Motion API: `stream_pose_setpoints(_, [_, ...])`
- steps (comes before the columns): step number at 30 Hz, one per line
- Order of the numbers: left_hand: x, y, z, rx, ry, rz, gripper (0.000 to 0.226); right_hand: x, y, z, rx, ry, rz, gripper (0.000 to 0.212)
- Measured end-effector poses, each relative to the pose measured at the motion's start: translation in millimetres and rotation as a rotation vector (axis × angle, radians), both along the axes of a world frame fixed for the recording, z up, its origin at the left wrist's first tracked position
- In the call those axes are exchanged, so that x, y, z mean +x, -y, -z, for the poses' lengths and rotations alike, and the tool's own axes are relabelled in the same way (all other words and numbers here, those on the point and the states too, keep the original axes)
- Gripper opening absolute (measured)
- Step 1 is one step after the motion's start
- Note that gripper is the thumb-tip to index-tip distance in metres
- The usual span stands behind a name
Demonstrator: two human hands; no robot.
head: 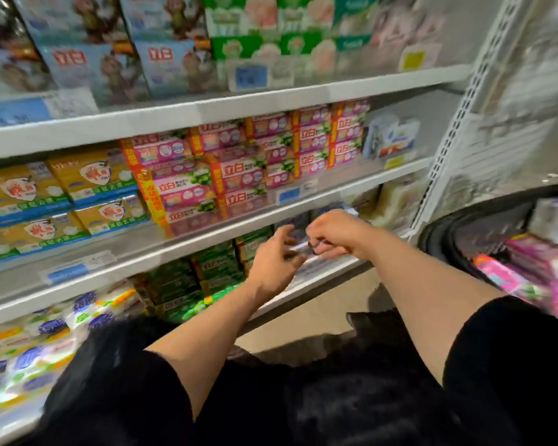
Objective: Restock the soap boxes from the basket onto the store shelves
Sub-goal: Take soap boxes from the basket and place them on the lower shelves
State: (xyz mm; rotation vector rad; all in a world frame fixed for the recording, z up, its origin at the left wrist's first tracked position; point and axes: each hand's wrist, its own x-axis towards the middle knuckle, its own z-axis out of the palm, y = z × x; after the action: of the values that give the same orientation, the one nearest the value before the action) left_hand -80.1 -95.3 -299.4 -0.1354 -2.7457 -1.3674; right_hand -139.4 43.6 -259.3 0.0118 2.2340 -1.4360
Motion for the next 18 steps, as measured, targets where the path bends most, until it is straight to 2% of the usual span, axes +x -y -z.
stream_pose_setpoints(2, [-3,-40,-24,0.115,-0.059,0.051,0.058,16,-45,-36,0.019,-0.139,0.107,0.014])
stream_pose_setpoints(6, [2,-127,-66,0.284,-0.124,0.201,0.049,62,-152,-88,-0.037,-0.404,0.355,0.019])
stream_pose_setpoints(10, [25,-213,-88,0.364,-0.133,0.440,0.040,126,-263,-110,0.071,-0.566,0.614,0.018])
stream_pose_setpoints(12, [40,-248,-92,0.331,-0.109,0.585,0.040,158,-310,-108,0.194,-0.585,0.709,0.019])
stream_pose_setpoints(14, [52,-276,-89,0.258,-0.058,0.721,0.049,188,-349,-100,0.309,-0.573,0.799,0.017])
stream_pose_setpoints(16, [60,-292,-81,0.092,-0.015,0.817,0.062,219,-374,-91,0.452,-0.539,0.820,0.006])
stream_pose_setpoints(18, [62,-302,-67,-0.132,-0.043,0.878,0.084,250,-389,-82,0.658,-0.488,0.787,0.012])
